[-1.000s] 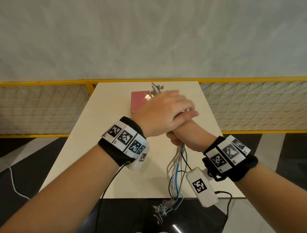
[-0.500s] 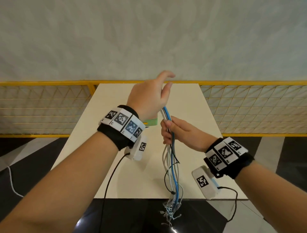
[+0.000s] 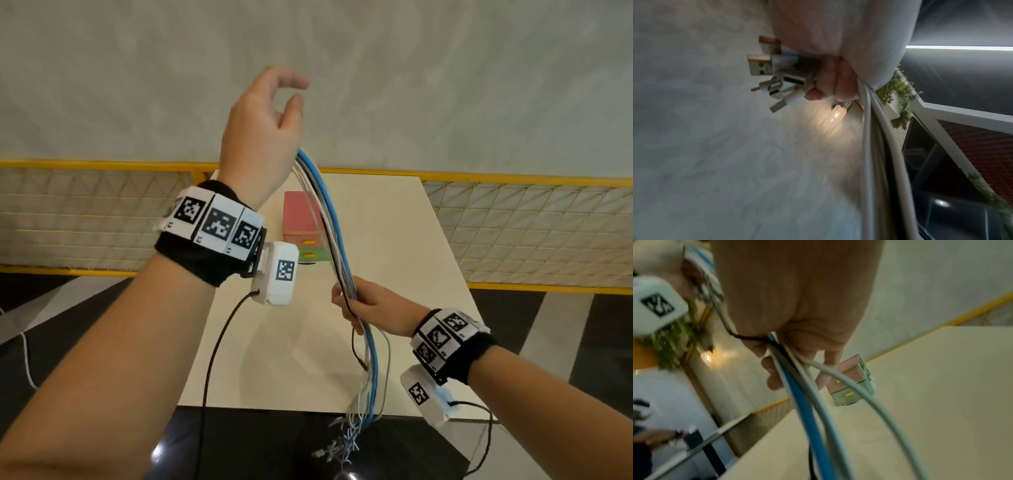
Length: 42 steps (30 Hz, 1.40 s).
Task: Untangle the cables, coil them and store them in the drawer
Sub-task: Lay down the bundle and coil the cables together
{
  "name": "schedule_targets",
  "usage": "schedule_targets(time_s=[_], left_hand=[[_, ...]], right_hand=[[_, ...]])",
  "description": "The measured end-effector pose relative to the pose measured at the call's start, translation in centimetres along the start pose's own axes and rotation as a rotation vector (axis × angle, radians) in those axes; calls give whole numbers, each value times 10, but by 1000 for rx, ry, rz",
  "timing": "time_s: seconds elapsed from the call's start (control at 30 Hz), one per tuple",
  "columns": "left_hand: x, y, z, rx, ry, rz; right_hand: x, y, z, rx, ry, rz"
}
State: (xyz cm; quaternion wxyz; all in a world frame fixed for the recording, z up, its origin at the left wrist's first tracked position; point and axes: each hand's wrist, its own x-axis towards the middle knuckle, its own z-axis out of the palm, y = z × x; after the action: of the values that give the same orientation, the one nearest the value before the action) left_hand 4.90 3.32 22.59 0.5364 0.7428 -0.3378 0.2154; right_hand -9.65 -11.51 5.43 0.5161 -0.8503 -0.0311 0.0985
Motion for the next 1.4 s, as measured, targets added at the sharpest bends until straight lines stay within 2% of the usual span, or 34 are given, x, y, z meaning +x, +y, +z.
schedule_targets(time_s=[0.17,0.3,0.43,0.5,0.57,0.67,0.7,0.8,0.9,1.0,1.07,1.13,1.17,1.2,1.27,1.3,1.37,1.4], left_hand=[[-2,0,4,71,-45,-16],[3,-4,3,101,-40,-52],[6,-12,0,145,-14,-105],[4,-13,4,167,-30,-124],[0,-10,12,215,-64,-123],[-6,-3,24,261,-114,-103],[-8,-2,26,260,-122,-97],[-5,1,24,243,-89,-82],[2,-8,6,208,-11,-86],[-1,-26,-9,206,32,-126],[-7,-35,-15,288,-44,-186],[-14,-42,-16,524,-215,-226],[-18,-41,-15,641,-282,-184],[-24,-38,-12,685,-321,-85],[-40,-27,1,542,-396,113],[-51,-21,11,446,-497,124],[-73,-15,30,431,-736,27],[-80,-17,37,474,-799,-35]], right_hand=[[6,7,1,-503,87,111],[6,11,-3,-827,77,107],[-2,25,-17,-582,12,231],[-2,26,-19,-448,57,201],[4,8,-16,-213,147,53],[19,-40,-9,201,253,-277],[23,-53,-7,268,289,-322],[32,-75,4,299,292,-315],[29,-63,10,241,172,-238],[23,-50,5,221,133,-139],[22,-46,0,245,178,-76],[25,-45,-3,230,247,-46],[27,-47,-3,211,267,-41],[30,-49,-3,183,272,-41],[34,-58,-1,117,249,-52],[35,-63,-1,97,228,-61],[37,-70,-1,72,191,-69],[37,-72,-2,55,172,-63]])
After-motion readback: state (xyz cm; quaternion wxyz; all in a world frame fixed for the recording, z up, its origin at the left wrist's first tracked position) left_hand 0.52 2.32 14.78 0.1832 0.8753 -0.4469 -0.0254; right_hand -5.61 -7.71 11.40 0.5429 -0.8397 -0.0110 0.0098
